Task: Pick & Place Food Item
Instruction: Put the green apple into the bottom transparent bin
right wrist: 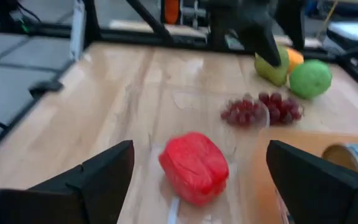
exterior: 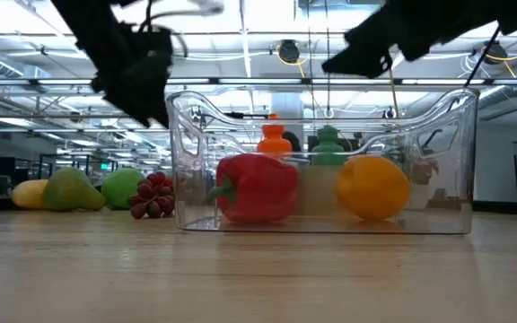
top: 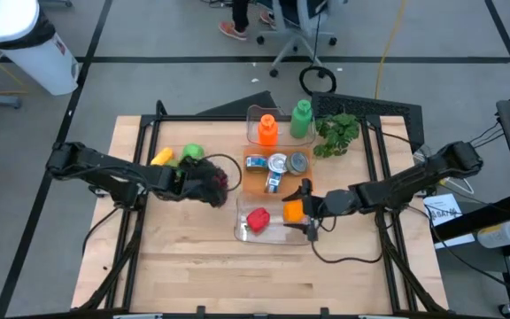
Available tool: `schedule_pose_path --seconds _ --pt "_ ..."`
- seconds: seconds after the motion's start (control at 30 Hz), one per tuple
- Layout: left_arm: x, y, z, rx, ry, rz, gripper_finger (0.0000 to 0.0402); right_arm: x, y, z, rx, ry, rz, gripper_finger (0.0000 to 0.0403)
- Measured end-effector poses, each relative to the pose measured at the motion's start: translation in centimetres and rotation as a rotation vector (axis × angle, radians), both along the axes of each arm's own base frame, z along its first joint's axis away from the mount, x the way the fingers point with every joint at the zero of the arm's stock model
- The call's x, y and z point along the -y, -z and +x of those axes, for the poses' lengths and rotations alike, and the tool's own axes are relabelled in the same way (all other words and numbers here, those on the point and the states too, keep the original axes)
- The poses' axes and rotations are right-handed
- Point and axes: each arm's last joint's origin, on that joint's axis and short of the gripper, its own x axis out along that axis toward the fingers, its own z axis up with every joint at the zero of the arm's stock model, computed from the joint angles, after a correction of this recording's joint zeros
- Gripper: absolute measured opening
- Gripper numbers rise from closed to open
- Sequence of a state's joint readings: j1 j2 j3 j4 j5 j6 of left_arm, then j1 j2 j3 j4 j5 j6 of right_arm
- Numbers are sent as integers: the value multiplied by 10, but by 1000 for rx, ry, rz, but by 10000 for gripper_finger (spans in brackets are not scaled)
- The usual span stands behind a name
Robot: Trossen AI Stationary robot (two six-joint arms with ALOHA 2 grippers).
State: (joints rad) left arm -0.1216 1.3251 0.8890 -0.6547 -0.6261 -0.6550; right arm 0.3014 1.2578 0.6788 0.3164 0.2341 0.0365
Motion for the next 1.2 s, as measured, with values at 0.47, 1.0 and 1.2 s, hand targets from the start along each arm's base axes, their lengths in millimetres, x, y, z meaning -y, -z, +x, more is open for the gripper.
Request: schedule_pose_path --seconds 0.47,1.0,1.2 --pt "-109 5 -33 -178 -116 -384 351 -6 -5 -6 12 -36 -21 345" --pt "-156 -2 -57 -85 -426 -429 349 -5 -4 -6 4 -34 -29 345" --pt "-160 7 -64 -76 -493 -450 352 -5 -3 -6 -7 -34 -33 345"
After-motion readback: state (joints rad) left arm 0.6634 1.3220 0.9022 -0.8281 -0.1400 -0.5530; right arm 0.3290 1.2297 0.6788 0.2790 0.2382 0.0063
